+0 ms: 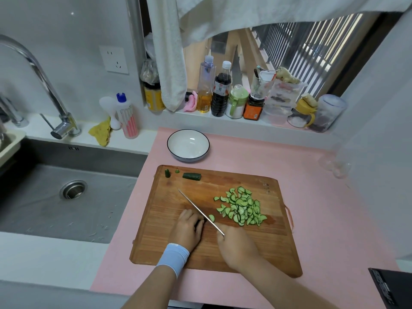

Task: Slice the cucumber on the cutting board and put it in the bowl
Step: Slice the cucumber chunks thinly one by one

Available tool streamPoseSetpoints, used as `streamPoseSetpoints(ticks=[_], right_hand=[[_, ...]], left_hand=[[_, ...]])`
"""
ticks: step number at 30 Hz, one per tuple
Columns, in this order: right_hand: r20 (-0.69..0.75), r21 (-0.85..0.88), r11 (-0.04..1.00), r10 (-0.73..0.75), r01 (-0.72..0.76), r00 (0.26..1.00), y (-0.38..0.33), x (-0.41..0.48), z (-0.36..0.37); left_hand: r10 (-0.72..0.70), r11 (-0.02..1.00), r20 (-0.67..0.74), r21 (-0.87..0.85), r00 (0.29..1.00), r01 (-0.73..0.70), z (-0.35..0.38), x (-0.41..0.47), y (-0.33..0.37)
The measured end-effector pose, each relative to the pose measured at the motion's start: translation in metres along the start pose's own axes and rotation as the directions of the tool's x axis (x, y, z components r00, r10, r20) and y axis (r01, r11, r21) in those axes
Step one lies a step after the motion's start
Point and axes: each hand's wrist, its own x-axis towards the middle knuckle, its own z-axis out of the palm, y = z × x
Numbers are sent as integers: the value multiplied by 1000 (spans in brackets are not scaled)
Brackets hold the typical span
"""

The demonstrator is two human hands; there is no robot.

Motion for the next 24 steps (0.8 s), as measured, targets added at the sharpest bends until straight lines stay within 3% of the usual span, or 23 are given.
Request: streamPoseSetpoints(ticks=[24], right_hand=[[29, 21, 1000, -11, 10, 1000, 1, -1, -2]], left_hand=[[27, 1000, -5, -10, 1000, -27, -3, -3, 1]])
